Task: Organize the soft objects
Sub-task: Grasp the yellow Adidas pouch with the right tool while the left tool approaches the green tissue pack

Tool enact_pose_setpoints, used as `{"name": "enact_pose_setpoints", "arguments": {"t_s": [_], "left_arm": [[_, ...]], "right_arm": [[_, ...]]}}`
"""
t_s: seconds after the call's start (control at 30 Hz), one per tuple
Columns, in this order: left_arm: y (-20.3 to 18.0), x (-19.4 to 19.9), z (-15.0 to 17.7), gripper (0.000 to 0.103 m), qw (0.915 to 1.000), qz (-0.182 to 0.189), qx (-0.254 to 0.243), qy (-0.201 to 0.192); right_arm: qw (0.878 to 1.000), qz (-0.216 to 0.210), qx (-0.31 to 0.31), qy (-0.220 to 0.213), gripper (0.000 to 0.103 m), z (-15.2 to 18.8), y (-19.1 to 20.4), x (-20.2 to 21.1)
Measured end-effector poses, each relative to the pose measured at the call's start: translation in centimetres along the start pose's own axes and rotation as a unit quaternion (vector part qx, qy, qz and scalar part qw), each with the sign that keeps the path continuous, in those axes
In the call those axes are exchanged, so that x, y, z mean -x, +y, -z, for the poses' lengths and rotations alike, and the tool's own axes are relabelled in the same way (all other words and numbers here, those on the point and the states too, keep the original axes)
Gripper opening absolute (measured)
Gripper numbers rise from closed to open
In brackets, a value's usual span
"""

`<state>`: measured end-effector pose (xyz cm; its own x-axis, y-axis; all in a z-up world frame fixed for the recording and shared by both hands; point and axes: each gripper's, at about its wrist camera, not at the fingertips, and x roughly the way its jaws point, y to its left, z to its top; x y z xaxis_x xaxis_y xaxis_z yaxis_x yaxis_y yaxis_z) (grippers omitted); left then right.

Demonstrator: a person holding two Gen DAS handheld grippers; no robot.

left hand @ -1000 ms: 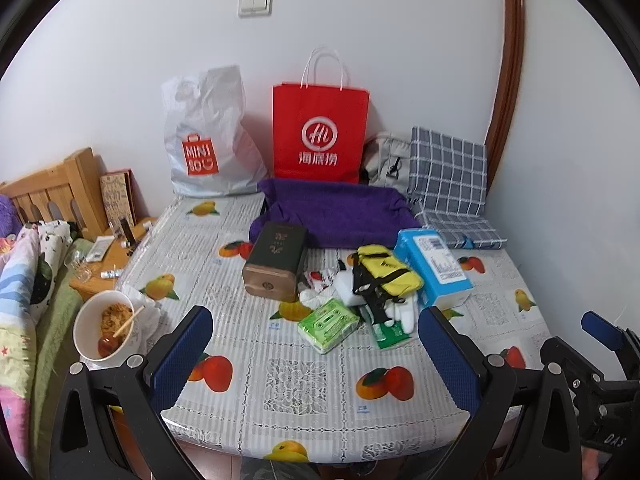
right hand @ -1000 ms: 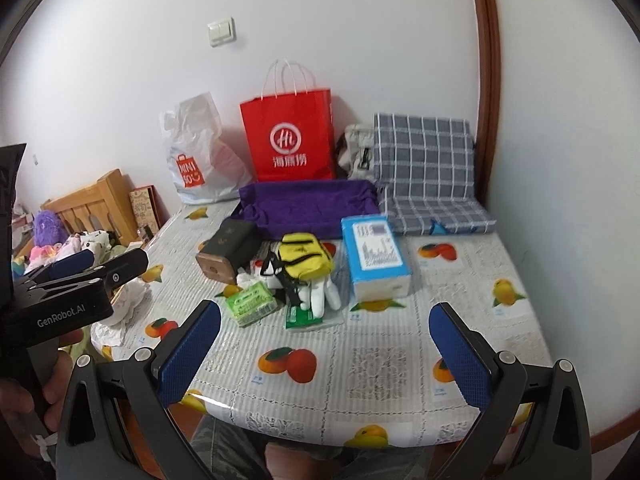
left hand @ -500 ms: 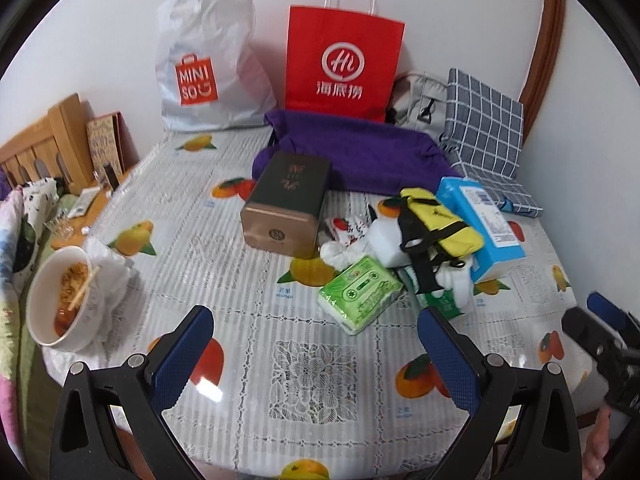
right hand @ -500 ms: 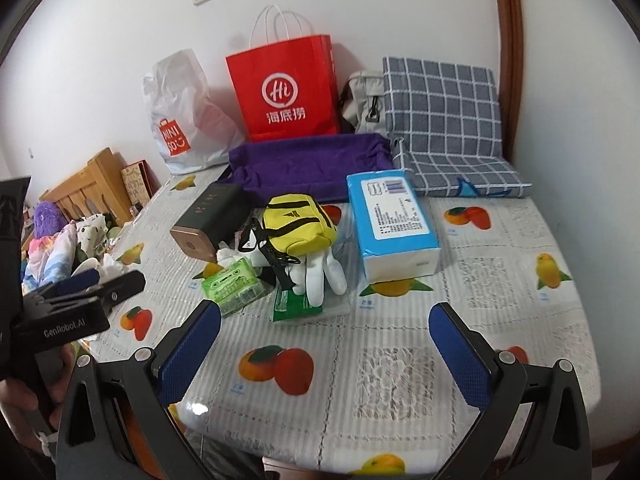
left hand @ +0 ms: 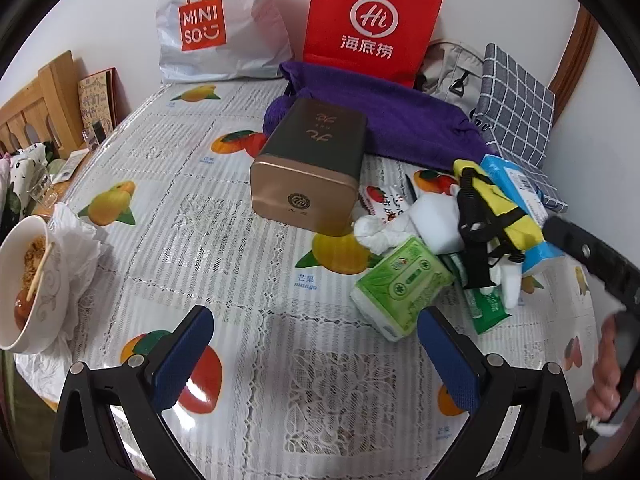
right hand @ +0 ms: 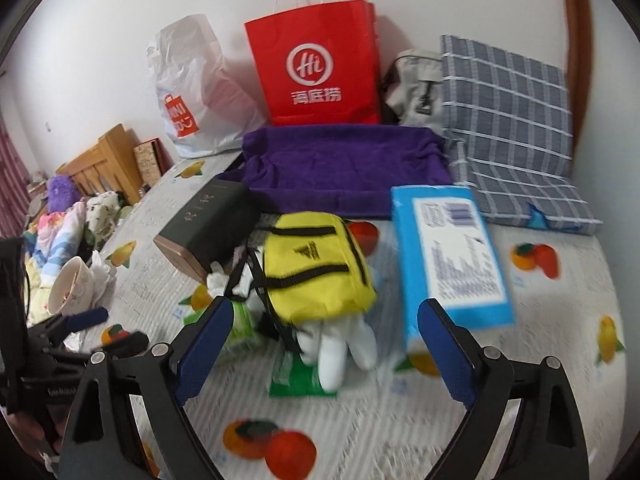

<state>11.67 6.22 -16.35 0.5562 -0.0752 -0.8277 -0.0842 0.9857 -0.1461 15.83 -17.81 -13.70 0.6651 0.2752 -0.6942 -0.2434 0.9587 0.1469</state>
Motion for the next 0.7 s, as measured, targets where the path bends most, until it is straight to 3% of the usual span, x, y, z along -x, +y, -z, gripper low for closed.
{"name": "enact_pose_setpoints", "arguments": {"t_s": [0.3,0.4,0.7], "left_arm": [[0.0,-2.0,-0.6,0.102,0.9999,0.010,0.000,0.012],[0.1,-2.5,-0.8,0.102,0.9996,0.025,0.003,0.013],[-1.4,-3.9,-1.2,0.102,0.9978,0.061,-0.021,0.017]], "right_arm": [[0.997,-0.042,0.003,0.058,0.093,-1.8,-0.8,-5.9],[0.996,-0.044,0.017,0.072,0.076,-1.6,-0.6,-7.1],[0.998,-0.042,0.040,0.019,0.073,-1.2,-0.1,-4.2]]}}
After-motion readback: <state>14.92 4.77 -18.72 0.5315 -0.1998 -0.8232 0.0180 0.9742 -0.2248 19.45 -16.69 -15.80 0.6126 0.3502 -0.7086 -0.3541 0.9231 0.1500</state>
